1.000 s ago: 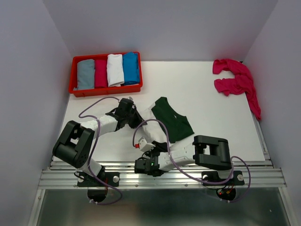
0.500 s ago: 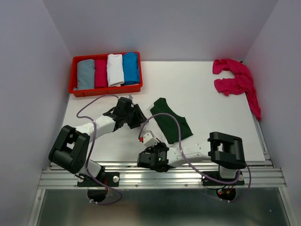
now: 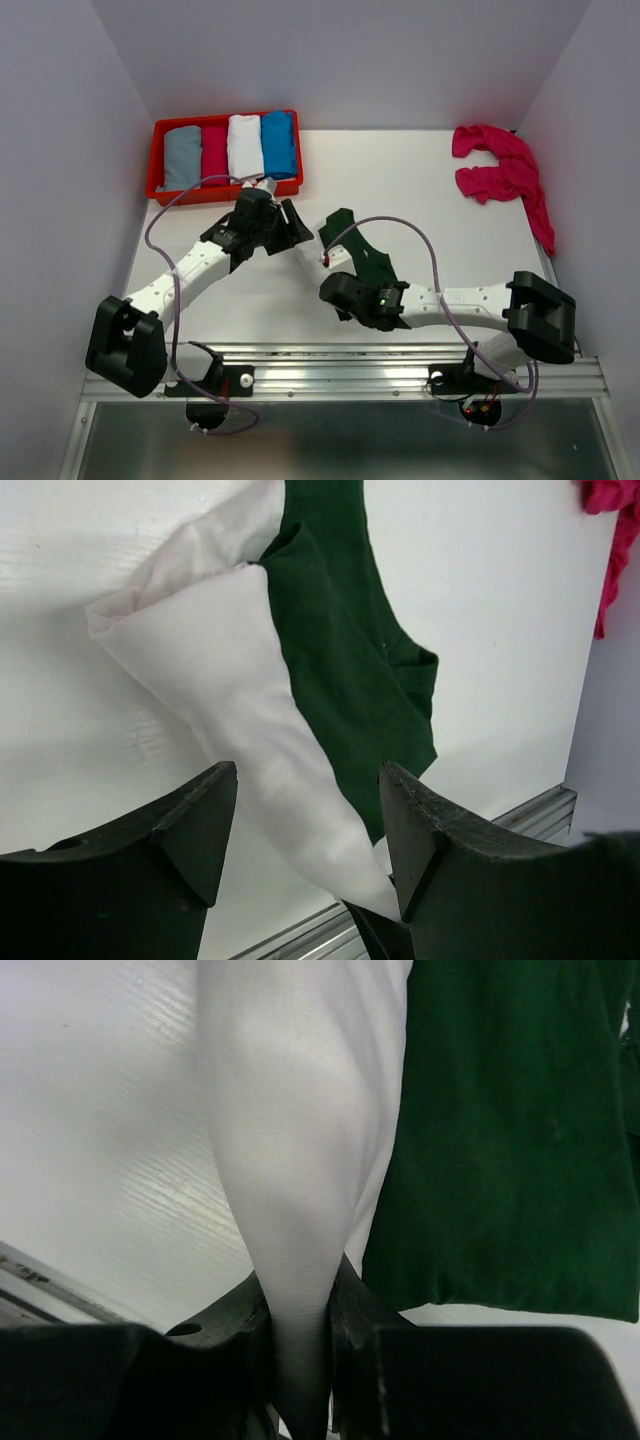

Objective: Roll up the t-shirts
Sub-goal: Roll the T-shirt to the center of the board.

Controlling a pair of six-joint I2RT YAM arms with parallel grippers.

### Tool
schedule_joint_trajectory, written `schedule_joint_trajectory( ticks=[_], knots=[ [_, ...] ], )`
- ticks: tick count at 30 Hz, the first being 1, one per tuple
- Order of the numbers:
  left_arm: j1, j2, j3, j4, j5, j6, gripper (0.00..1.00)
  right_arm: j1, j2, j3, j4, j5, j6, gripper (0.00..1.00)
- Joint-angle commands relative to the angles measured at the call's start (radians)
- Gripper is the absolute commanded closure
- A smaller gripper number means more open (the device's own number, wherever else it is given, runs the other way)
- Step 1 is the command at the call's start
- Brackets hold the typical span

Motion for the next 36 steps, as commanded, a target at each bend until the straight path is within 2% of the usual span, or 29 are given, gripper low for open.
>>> schedule_joint_trajectory(
  ticks=[1,17,27,36],
  knots=[
    [0.013,-0.068,0.052,-0.057,-0.033,0.044,0.31,-0.056,-0.071,-0.042,0.144,-0.203,0.014,0.99],
    [0.013,-0.092,0.011,0.0,0.031,0.053,0.32,-0.376,-0.234,-0.29,0.449,-0.775,0.235,0.99],
    [-0.044,-0.031,0.006,0.055,0.048,0.06,0.33,-0.512,-0.263,-0.441,0.665,-0.986,0.396,0.99],
    [-0.102,0.061,0.049,0.115,0.065,0.06,0.34,-0.605,-0.248,-0.53,0.741,-1.082,0.442,0.99]
  ],
)
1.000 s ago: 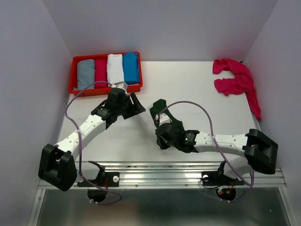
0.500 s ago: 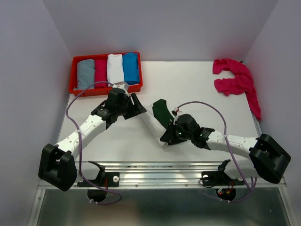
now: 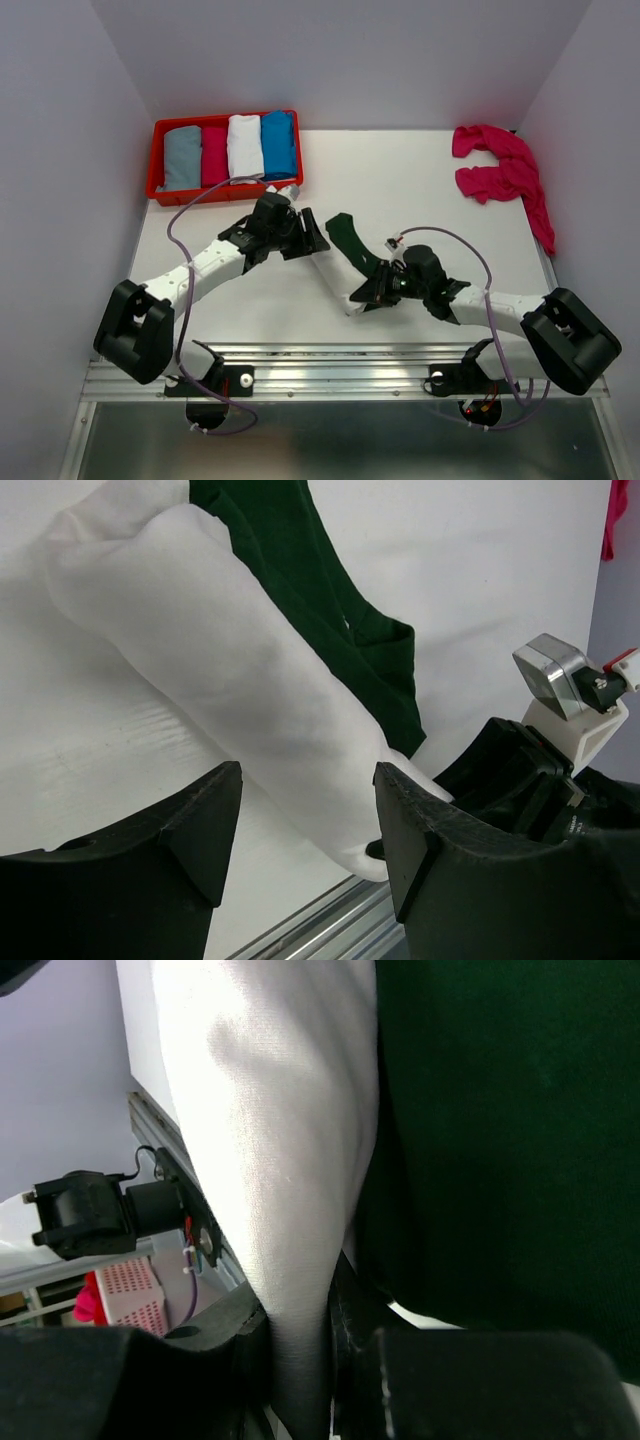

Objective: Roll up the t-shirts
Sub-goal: Roll the T-shirt to the center of the board.

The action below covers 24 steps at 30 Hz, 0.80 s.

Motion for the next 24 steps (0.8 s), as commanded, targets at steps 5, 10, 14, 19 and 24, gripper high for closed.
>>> schedule_joint_trajectory(
  ticks=[5,10,14,19,24],
  knots=[
    [-0.012,0.043,0.06,0.087,0.022,0.016,0.35,-0.068,-0.027,-0.051,0.088,-0.108,0.04,0.99],
    [-0.014,0.067,0.08,0.097,0.025,0.02,0.35,-0.119,-0.024,-0.096,0.142,-0.153,0.075,0.99],
    [-0.012,0.128,0.096,0.143,0.044,0.028,0.35,-0.154,0.0,-0.108,0.157,-0.168,0.08,0.99],
    [-0.012,0.22,0.123,0.184,0.059,0.031,0.35,-0.163,0.028,-0.108,0.163,-0.177,0.086,0.99],
    [-0.012,0.286,0.159,0.207,0.067,0.033,0.36,-0.172,0.028,-0.114,0.16,-0.18,0.094,0.9]
  ],
)
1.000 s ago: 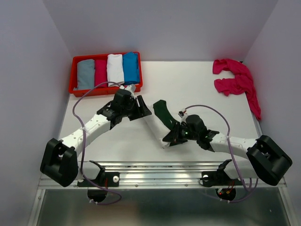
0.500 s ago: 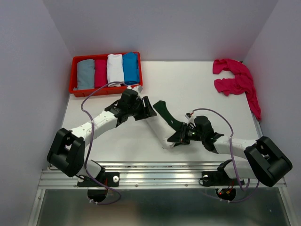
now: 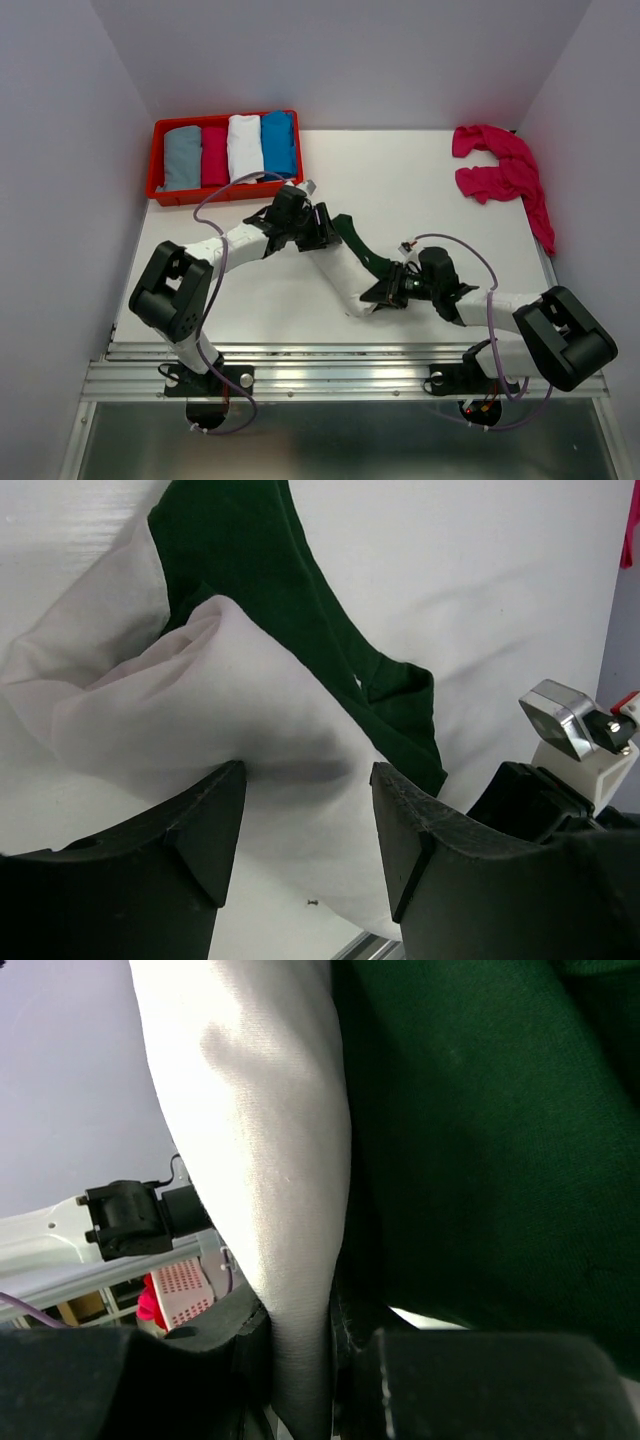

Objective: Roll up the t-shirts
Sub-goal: Roll the T-shirt to the center of the board.

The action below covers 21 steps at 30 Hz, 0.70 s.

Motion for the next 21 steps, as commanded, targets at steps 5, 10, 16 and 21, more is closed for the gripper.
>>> schedule_joint_trajectory(
  ticks=[5,10,16,21],
  knots=[
    [-0.003,0.106,0.109,0.053,0.029,0.031,0.38,-0.015,-0.067,-0.033,0.017,-0.001,0.012,0.5],
    [-0.003,0.155,0.146,0.05,0.047,0.037,0.39,-0.015,-0.256,0.002,-0.256,0.12,-0.061,0.27],
    [-0.005,0.183,0.174,0.049,0.063,0.042,0.39,-0.015,-0.517,0.12,-0.675,0.304,-0.154,0.19],
    [-0.005,0.21,0.191,0.05,0.071,0.042,0.4,-0.015,-0.577,0.222,-0.852,0.402,-0.201,0.28]
  ],
)
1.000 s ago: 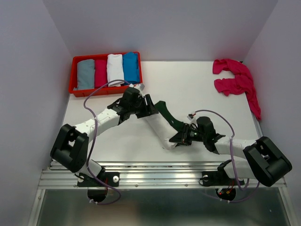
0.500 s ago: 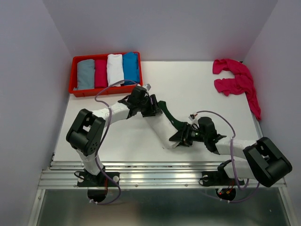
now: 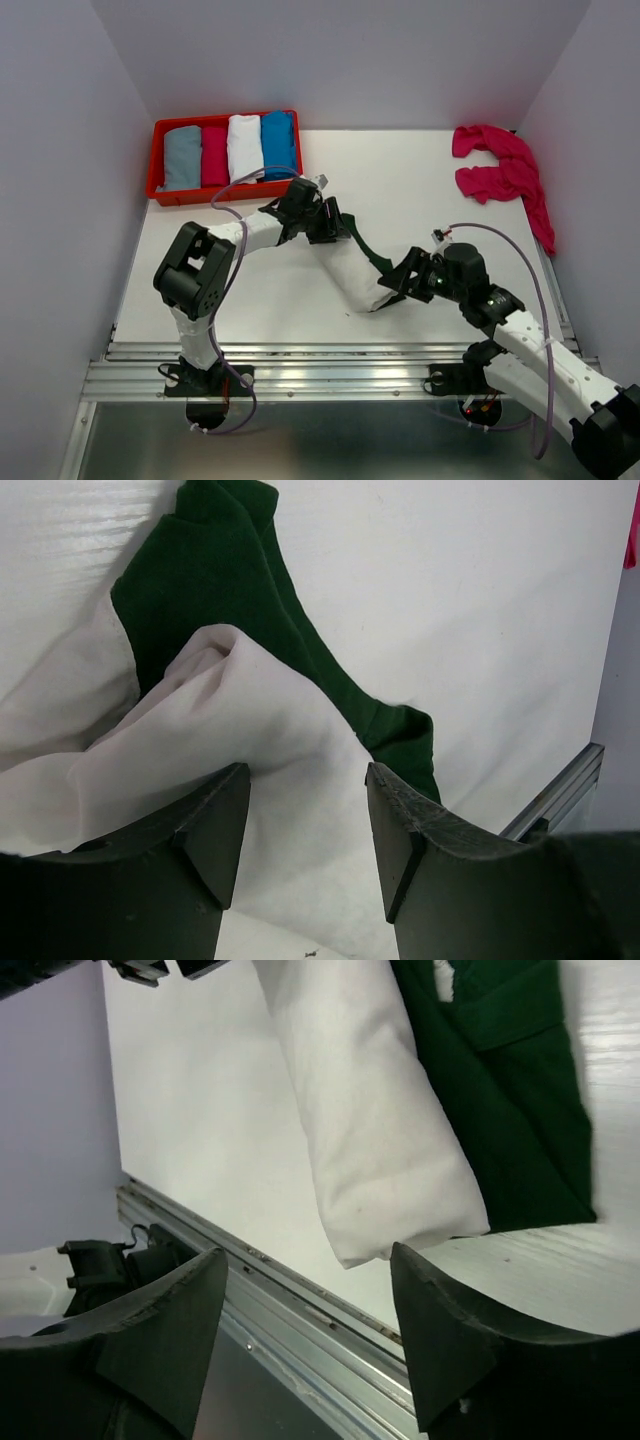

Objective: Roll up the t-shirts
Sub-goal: Roll the T-shirt to the center of the board.

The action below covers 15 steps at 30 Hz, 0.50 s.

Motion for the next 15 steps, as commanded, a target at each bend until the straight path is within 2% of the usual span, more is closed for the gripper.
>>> schedule_joint_trajectory(
  ticks=[1,2,4,5,6,9,15],
  knots=[
    [-0.004,0.017,0.046,0.021,0.019,0.024,0.4,-0.005,-0.028,0.108,-0.2,0.125,-0.069,0.31],
    [-0.004,0.023,0.048,0.023,0.02,0.024,0.4,-0.005,-0.025,0.117,-0.202,0.128,-0.074,0.35],
    [-0.006,0.024,0.051,0.024,0.02,0.022,0.4,-0.005,-0.002,0.135,-0.18,0.11,-0.092,0.51],
    [-0.007,0.029,0.052,0.029,0.02,0.019,0.4,-0.005,0.011,0.146,-0.17,0.104,-0.095,0.6],
    [-0.006,0.031,0.054,0.031,0.022,0.019,0.4,-0.005,0.036,0.151,-0.144,0.097,-0.101,0.74],
    [-0.007,0.044,0.071,0.031,0.029,0.017,0.4,0.026,0.099,0.169,-0.095,0.096,-0.109,0.89],
    [-0.009,0.069,0.084,0.031,0.032,0.016,0.41,0.121,0.264,0.197,-0.012,0.111,-0.1,0.92]
  ],
)
